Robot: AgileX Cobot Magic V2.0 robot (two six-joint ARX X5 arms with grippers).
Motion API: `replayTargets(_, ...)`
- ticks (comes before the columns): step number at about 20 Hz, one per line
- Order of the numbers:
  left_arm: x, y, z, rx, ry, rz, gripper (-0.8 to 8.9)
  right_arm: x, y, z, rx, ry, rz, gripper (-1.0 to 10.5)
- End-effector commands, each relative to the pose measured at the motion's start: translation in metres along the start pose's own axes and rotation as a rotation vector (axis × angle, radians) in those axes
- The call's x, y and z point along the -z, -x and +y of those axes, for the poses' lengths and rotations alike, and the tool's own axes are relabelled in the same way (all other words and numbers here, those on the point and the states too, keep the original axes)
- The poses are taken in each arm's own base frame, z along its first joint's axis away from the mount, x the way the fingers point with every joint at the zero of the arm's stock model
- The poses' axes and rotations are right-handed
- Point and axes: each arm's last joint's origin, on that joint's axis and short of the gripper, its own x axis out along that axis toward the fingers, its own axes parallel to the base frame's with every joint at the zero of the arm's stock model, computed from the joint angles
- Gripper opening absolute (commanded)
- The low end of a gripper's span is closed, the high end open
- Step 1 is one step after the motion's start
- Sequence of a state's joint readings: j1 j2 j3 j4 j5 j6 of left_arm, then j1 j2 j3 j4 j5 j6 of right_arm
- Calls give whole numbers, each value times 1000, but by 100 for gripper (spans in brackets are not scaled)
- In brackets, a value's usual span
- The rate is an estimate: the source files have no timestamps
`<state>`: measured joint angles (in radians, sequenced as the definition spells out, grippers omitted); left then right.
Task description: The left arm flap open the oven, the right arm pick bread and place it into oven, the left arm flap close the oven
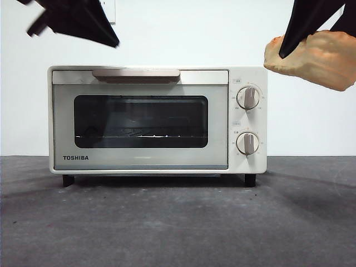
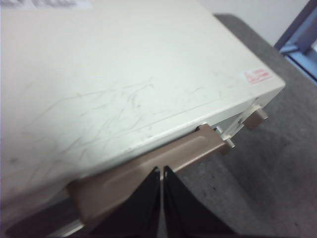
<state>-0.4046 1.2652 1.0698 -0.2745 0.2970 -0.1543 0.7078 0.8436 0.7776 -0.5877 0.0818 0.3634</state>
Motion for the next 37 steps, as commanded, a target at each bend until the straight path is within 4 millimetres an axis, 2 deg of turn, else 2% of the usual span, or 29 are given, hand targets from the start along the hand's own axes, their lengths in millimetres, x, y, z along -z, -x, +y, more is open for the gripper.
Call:
replayTargets(1, -6, -13, -2, -26, -53, -2, 16, -5, 3, 4, -15, 18, -22, 191)
replayTargets(5, -1, -31, -2, -58, -81, 26, 16, -6, 3, 4, -15, 19, -22, 191)
replayTargets(13, 11, -51, -6, -42, -101, 97, 16, -6, 3, 4, -15, 20, -22, 191)
replayTargets(30, 64, -45, -53, 35, -104, 571, 16, -6, 4, 4, -16, 35, -26, 191)
replayTargets(37, 73, -41, -61, 36, -92, 655, 16, -6, 4, 4, -16, 39, -26, 192)
